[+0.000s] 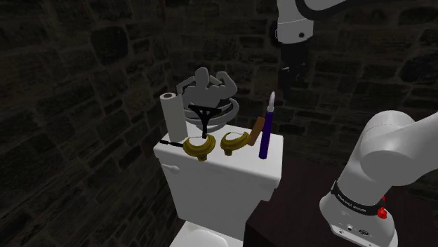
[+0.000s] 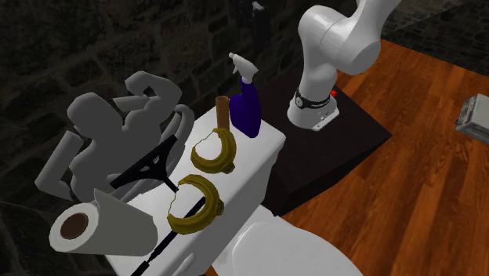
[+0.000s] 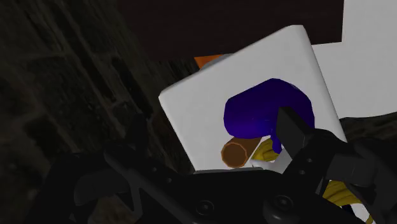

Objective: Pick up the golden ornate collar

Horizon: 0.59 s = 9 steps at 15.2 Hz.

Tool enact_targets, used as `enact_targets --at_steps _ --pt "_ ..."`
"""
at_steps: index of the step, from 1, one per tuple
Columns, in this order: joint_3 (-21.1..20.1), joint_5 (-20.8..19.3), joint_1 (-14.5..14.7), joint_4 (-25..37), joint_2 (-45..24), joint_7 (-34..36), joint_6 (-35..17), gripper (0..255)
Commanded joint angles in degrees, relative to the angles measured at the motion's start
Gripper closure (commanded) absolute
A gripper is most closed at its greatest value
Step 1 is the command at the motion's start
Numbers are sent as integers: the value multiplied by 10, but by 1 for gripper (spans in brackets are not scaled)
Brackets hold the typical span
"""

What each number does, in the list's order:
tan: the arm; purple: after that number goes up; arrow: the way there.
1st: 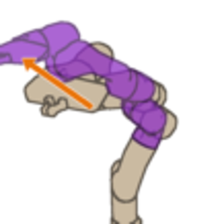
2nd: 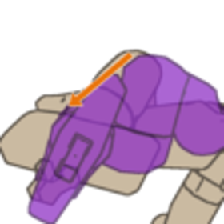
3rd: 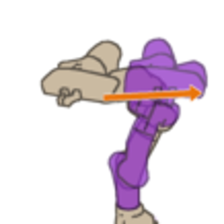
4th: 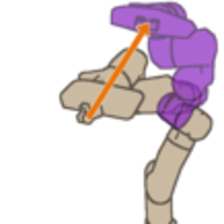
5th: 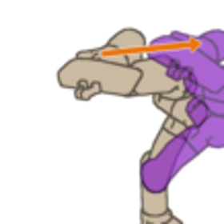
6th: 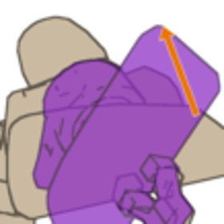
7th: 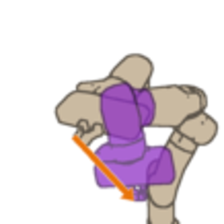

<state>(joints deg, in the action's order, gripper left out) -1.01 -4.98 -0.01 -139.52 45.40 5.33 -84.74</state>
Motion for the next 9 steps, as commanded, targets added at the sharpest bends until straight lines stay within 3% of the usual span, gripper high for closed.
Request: enact_targets --at_steps 1,9 --pt "0 0 0 0 0 0 0 0" --pt "-21 -28 70 -34 -105 -109 -168 0"
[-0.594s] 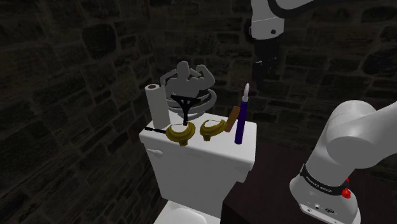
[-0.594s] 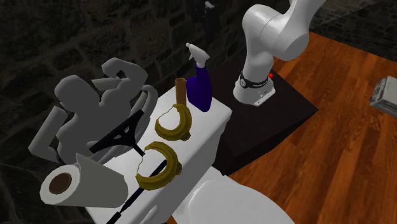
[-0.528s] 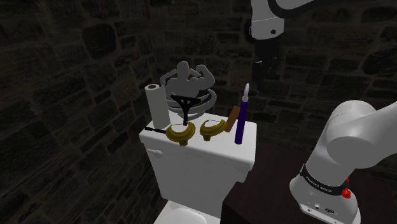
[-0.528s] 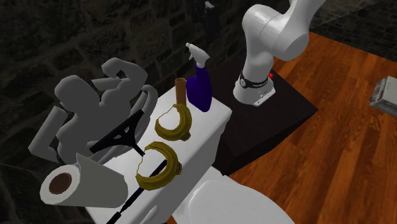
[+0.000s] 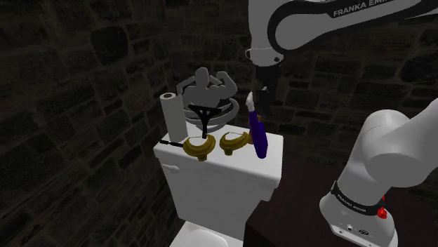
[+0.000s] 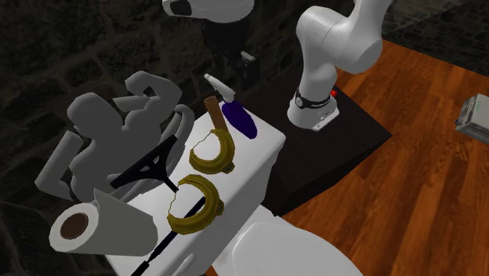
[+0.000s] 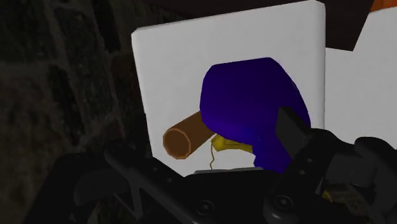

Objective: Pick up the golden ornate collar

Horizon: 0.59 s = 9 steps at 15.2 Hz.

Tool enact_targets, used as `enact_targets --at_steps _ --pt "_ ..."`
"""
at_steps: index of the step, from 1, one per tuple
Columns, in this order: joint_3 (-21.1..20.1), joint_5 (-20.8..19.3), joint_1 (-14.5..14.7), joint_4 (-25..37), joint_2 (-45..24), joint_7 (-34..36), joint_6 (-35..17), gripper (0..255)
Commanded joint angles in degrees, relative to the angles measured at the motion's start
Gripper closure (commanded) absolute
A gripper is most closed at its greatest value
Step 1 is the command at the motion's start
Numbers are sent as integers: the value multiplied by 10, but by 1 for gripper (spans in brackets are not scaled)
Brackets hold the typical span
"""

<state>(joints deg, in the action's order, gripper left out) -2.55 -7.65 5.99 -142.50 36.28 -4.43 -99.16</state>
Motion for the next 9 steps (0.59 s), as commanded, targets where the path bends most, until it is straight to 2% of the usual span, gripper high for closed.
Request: enact_targets --at_steps 1,9 --pt "-9 -5 19 -7 -28 -23 -44 0" --pt "-44 -43 75 -20 -143 -111 -203 0"
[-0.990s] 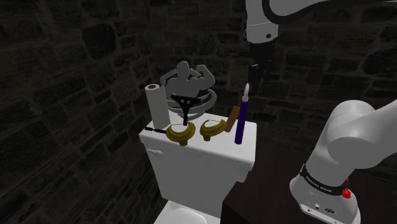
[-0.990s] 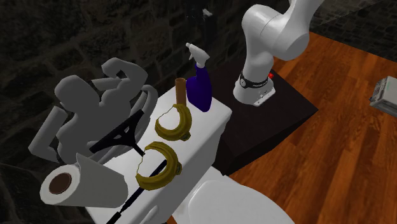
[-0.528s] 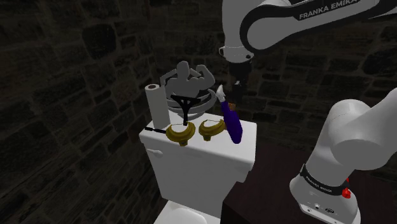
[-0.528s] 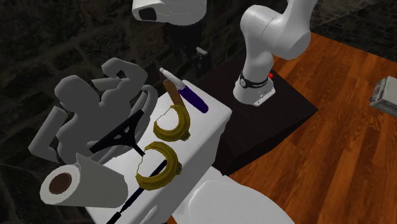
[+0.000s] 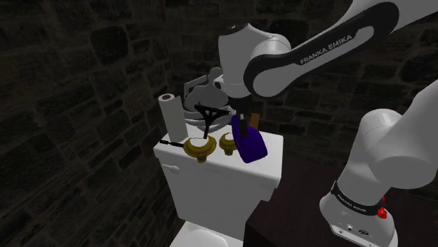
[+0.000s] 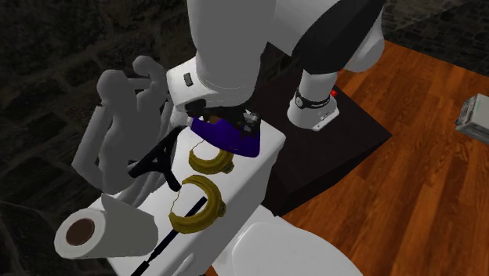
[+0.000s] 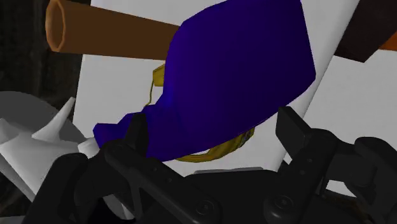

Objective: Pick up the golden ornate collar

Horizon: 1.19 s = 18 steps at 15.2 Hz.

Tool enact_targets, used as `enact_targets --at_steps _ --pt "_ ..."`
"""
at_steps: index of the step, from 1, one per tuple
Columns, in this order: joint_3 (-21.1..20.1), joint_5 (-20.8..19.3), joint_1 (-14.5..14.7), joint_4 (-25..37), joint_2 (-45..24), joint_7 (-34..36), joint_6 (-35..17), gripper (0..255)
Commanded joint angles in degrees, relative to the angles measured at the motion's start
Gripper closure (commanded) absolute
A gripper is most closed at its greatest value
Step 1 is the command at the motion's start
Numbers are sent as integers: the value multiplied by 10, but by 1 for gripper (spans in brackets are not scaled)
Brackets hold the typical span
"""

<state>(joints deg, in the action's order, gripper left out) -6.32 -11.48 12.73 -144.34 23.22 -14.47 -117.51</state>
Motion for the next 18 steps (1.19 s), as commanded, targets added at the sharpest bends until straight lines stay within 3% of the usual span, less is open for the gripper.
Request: enact_targets --at_steps 1,10,12,13,18 --pt "-11 -11 14 -3 -27 -19 -39 0" --pt "-21 -38 16 -32 -84 -8 -127 0" --pt "-21 -38 16 -32 -84 -8 -127 0" --pt "-21 -38 15 -32 -84 -8 -128 255" --pt "-21 -39 15 -32 -85 -8 -128 255"
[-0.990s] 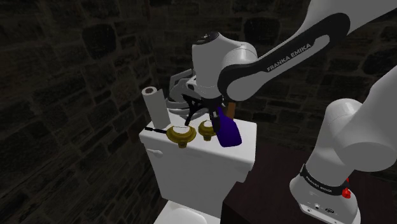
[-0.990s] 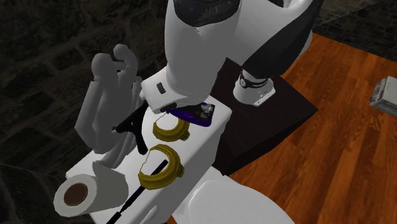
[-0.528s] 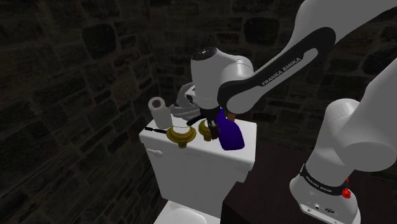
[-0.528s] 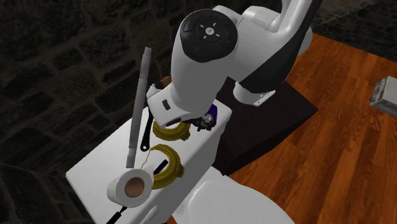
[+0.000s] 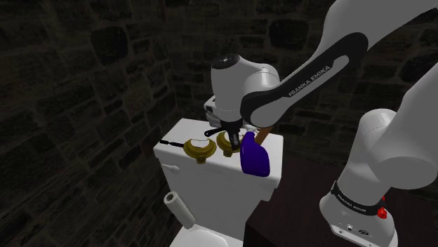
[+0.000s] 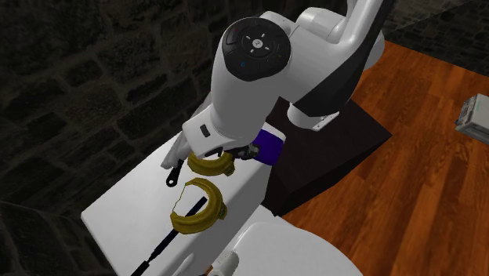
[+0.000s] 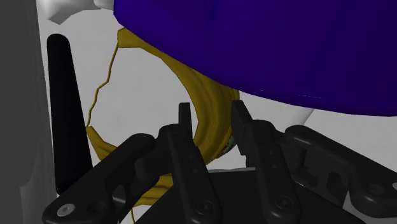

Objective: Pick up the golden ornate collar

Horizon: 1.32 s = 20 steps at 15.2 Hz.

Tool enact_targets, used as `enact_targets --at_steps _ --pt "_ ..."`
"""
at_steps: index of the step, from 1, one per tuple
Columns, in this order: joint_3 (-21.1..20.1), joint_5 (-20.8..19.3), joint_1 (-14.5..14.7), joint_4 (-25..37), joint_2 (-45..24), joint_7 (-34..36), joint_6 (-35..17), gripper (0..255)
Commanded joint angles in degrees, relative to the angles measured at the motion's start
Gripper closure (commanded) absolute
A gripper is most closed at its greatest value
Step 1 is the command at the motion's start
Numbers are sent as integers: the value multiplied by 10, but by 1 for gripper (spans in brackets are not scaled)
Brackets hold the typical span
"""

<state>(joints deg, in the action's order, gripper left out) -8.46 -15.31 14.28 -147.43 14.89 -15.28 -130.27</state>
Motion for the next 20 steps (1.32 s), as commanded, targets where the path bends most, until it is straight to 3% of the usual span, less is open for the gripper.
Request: enact_targets --at_steps 1,4,20 --pt "0 0 0 -1 -2 0 -1 255" --pt "0 0 0 -1 -1 0 1 255" --pt "6 30 10 63 65 -41 126 255"
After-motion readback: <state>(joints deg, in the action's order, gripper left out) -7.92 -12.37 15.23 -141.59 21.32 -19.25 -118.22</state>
